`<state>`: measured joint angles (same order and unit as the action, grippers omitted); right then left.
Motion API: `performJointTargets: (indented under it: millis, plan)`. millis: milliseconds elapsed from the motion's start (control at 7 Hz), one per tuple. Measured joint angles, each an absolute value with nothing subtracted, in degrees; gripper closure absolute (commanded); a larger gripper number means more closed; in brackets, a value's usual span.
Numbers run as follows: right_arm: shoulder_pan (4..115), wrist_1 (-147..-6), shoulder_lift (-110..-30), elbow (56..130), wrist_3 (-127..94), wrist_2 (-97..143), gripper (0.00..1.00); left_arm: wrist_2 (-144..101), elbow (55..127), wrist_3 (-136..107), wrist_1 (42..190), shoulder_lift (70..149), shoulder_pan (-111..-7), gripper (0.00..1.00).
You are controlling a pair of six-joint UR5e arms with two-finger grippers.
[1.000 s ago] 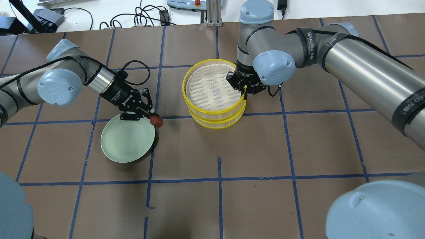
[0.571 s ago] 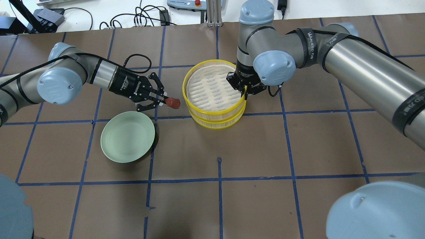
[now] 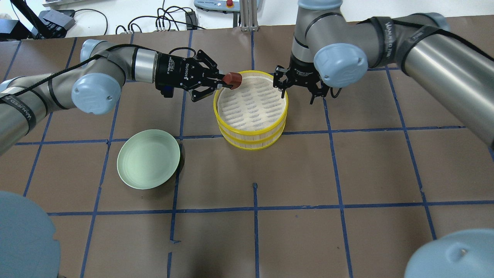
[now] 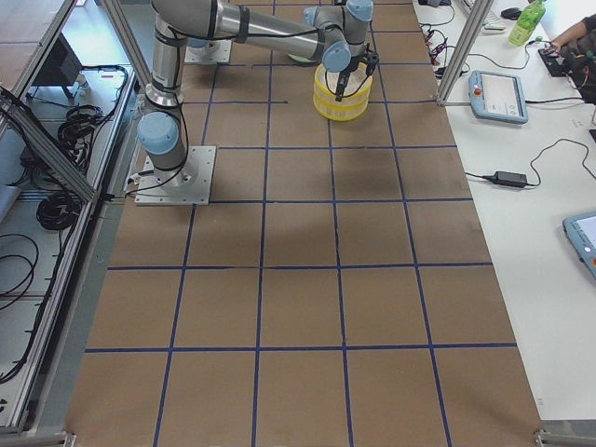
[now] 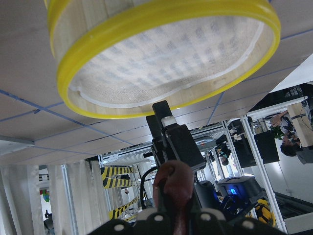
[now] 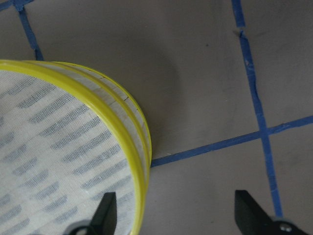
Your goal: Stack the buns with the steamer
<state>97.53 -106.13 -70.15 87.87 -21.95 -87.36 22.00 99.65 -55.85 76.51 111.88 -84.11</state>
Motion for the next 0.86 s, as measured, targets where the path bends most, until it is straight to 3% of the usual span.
performJointTargets:
  millis: [143,571,857]
  plan:
    - [94.0,-102.3,-74.1,87.8,-16.0,-87.4,0.05,23.1,99.5,-56.3,75.5,112.1,-84.5,0.03]
    - [89.4,-91.5,-84.8,87.3,-7.2,-87.9,0.01,28.9,99.5,-56.3,73.0,112.2,-84.9,0.00]
    - [89.6,-87.1,-87.6,86.1,-5.0,-89.1,0.01,30.4,99.5,-55.6,71.3,112.2,-85.0,0.00]
